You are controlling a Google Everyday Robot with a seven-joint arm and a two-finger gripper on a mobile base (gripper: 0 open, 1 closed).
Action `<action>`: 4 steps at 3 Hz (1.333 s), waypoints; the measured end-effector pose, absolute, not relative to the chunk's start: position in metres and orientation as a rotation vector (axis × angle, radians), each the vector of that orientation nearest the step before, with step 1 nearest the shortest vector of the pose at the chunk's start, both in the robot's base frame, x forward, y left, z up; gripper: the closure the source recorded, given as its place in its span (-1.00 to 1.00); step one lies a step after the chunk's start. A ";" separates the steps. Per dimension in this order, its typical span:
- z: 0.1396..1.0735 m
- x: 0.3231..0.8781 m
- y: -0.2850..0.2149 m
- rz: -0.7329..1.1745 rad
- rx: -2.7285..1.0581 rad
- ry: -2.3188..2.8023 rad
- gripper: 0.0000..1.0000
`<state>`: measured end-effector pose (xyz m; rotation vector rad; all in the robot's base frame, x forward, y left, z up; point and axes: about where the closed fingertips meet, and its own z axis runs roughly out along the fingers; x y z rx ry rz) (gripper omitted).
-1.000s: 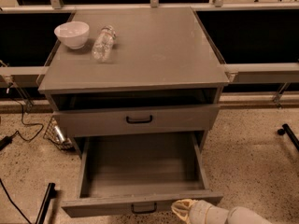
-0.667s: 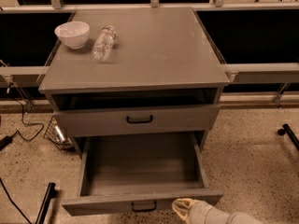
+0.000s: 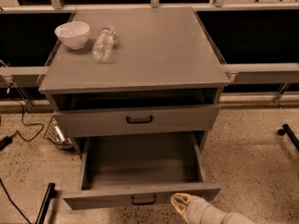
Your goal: Close middle drawer
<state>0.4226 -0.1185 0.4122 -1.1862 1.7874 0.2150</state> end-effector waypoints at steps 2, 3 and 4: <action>0.409 0.462 -0.105 0.208 -1.206 1.771 1.00; 0.421 0.516 -0.101 0.165 -1.201 1.747 1.00; 0.421 0.516 -0.100 0.164 -1.201 1.746 1.00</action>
Offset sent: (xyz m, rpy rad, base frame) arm 0.0509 0.0149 -0.0058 -0.0156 -0.0124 0.0179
